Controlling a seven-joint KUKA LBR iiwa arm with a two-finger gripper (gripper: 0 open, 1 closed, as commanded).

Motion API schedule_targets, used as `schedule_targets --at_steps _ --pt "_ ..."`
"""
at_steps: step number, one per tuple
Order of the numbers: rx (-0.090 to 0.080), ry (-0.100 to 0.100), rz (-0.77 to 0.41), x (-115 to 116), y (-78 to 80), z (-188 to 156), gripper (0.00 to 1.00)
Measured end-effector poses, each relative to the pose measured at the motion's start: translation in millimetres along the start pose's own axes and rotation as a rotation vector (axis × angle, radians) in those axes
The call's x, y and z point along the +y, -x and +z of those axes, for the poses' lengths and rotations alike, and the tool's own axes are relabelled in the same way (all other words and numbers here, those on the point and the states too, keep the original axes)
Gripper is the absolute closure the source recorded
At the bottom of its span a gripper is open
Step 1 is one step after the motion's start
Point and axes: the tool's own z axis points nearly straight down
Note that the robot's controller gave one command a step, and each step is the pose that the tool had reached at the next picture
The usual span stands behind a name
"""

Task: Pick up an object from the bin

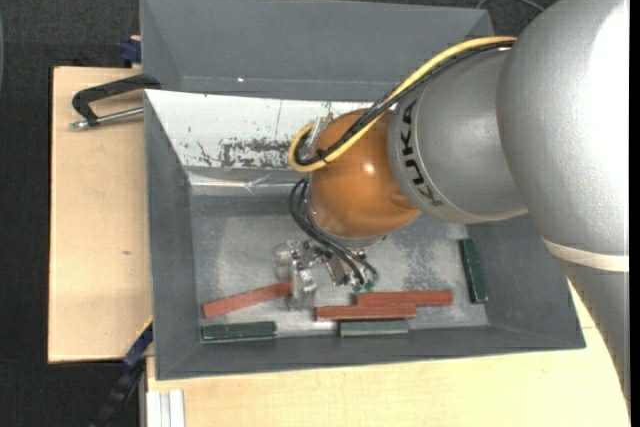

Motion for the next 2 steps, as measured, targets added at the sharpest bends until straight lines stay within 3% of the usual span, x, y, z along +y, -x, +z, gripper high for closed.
schedule_targets --at_steps 1,2 --pt "0.000 0.000 0.000 0.0 0.0 0.1 1.00" --pt "-0.013 -0.002 -0.056 -16.3 18.7 -174.2 1.00"
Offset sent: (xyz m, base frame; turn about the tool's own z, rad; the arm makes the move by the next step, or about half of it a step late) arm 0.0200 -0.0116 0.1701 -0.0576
